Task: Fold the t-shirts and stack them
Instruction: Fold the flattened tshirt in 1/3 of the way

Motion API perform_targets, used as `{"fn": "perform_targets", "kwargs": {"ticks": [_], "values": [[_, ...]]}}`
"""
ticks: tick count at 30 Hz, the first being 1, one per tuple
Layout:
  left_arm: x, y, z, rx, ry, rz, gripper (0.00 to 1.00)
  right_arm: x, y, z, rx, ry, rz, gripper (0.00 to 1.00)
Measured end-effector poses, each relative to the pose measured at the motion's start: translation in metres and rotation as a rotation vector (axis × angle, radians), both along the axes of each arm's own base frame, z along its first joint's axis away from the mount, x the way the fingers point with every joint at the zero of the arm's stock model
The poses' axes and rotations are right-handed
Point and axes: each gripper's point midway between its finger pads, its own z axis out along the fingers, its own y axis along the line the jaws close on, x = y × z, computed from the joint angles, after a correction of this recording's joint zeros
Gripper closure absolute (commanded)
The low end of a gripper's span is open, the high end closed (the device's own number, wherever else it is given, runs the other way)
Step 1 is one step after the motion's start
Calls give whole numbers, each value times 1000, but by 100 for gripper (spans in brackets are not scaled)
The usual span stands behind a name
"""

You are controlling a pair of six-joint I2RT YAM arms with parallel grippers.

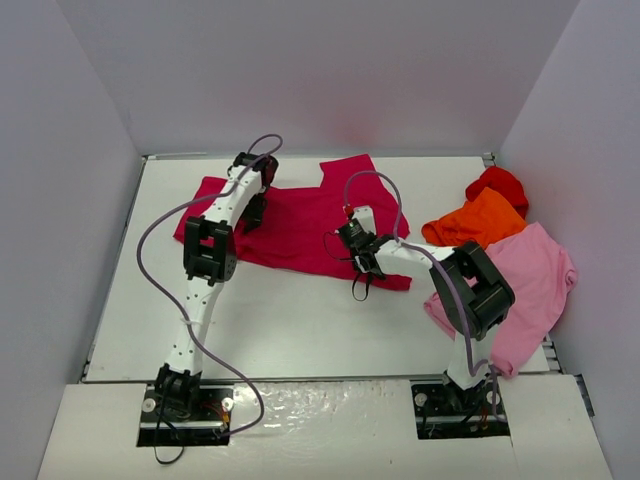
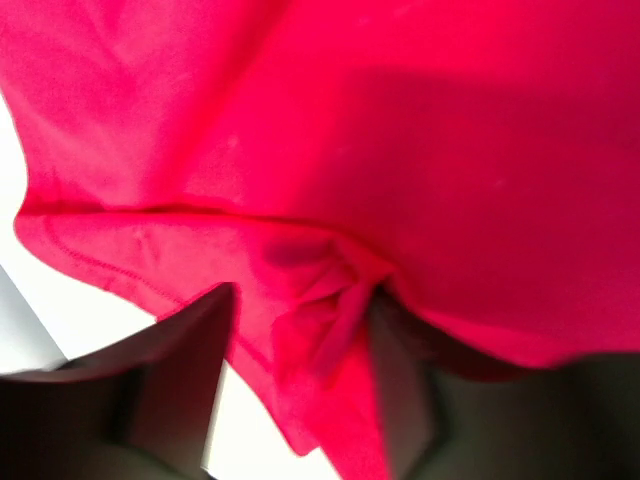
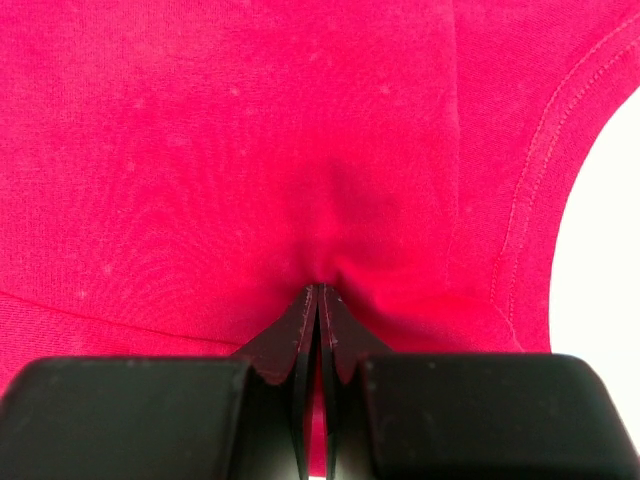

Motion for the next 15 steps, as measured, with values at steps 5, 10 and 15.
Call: {"fn": "perform_targets", "kwargs": {"ticks": [5,10,15], "values": [[-23,15,23,31,7,39,36,0,5,0,15,-4,10,100],[-60,25,73,11,-73,80,36,0,20,1,42,-3,42,100],[-97,25,146,-112,-311,104,32,28,57,4,95,-13,78,100]]}}
